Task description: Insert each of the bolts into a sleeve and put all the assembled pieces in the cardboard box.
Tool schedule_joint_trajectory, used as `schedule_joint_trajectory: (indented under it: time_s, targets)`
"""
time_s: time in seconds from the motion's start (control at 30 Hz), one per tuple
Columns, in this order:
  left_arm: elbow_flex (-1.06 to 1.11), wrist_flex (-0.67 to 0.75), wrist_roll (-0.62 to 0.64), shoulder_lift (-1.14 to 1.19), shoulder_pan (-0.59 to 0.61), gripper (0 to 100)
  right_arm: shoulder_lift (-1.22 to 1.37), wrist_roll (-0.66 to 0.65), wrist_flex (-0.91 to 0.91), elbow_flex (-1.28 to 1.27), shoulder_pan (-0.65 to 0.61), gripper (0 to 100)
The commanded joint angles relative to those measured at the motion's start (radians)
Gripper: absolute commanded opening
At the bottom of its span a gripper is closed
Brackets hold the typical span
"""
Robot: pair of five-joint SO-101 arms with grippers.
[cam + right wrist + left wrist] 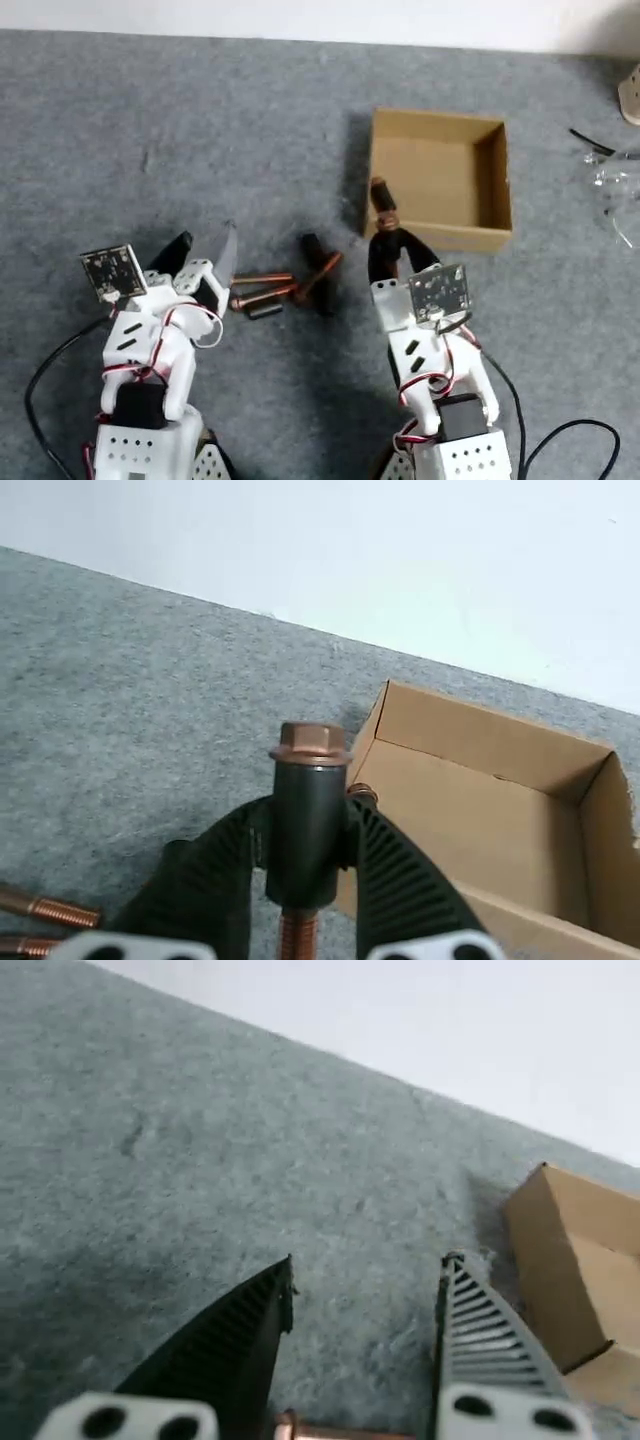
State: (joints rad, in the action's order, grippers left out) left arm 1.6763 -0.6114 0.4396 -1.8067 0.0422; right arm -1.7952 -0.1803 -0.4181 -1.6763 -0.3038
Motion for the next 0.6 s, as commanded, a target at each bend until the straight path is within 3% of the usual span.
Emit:
schedule_joint_trajectory:
  time_s: [0.0,0.07,0.2,0.4,0.57]
  targets:
    - [0.015,-0.002,-0.005,-0.010,0.039,15,-0.004,0.011,0.016,-0.107,0.021,0.4]
    - [0.015,-0.002,-0.032,-0.013,0.053,9,-0.002,0.011,0.016,-0.105,0.019,0.4]
    - [0.015,0.003,-0.238,-0.013,0.051,1,-0.004,0.006,0.016,-0.105,0.022,0.4]
    - [0.019,-0.068,-0.592,-0.015,0.101,1,-0.015,0.005,0.019,-0.104,0.113,0.4]
    - [-0.004,-0.081,-0.603,-0.015,0.211,1,-0.012,0.006,0.019,-0.104,0.166,0.4]
